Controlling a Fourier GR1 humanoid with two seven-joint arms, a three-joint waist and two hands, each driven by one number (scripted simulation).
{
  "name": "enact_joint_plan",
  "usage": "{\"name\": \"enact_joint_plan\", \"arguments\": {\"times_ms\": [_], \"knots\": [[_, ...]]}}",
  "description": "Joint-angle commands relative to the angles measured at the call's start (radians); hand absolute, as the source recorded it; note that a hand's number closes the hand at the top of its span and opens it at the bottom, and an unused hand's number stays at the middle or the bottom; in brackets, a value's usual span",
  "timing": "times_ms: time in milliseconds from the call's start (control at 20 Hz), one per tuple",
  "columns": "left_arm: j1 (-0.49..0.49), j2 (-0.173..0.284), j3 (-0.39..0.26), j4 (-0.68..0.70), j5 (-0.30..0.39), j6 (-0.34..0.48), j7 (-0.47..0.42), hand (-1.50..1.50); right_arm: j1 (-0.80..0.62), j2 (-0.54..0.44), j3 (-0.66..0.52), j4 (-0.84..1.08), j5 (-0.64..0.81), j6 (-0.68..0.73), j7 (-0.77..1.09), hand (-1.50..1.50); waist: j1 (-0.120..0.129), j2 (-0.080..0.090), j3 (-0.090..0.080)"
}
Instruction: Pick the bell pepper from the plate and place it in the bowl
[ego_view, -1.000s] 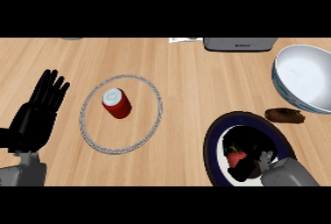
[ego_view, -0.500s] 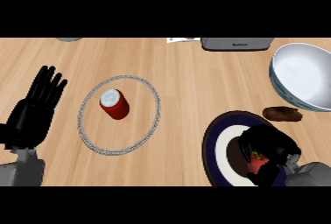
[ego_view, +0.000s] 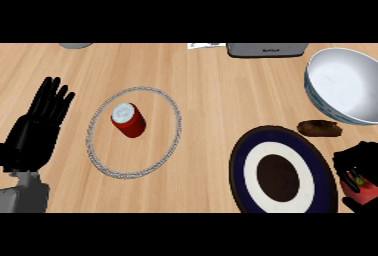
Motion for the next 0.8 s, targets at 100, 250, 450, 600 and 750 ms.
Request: {"name": "enact_joint_plan", "arguments": {"times_ms": [100, 250, 450, 600, 750], "knots": [[0.063, 0.0, 0.007, -0.066, 0.024, -0.014, 0.02, 0.0, 0.081, -0.041, -0.248, -0.123, -0.128, -0.041, 0.025, 1.5, 0.002, -0.005, -0.002], [0.035, -0.029, -0.017, -0.02, -0.015, 0.004, -0.024, 0.0, 0.06, -0.065, -0.4, -0.078, -0.204, -0.048, -0.005, 1.5, 0.0, -0.001, -0.002], [-0.005, -0.003, -0.013, -0.093, 0.002, 0.03, 0.081, 0.0, 0.026, -0.081, -0.538, -0.094, -0.277, 0.005, 0.089, 1.5, 0.012, -0.001, -0.001], [0.015, -0.033, -0.039, -0.013, -0.029, -0.001, -0.007, 0.0, -0.075, -0.105, -0.58, 0.033, -0.303, 0.048, 0.081, 1.5, 0.029, 0.005, -0.001], [-0.009, 0.005, 0.012, 0.036, 0.014, -0.045, -0.018, 0.0, -0.119, -0.097, -0.602, 0.055, -0.314, 0.081, 0.144, 1.5, 0.029, 0.005, -0.002]]}}
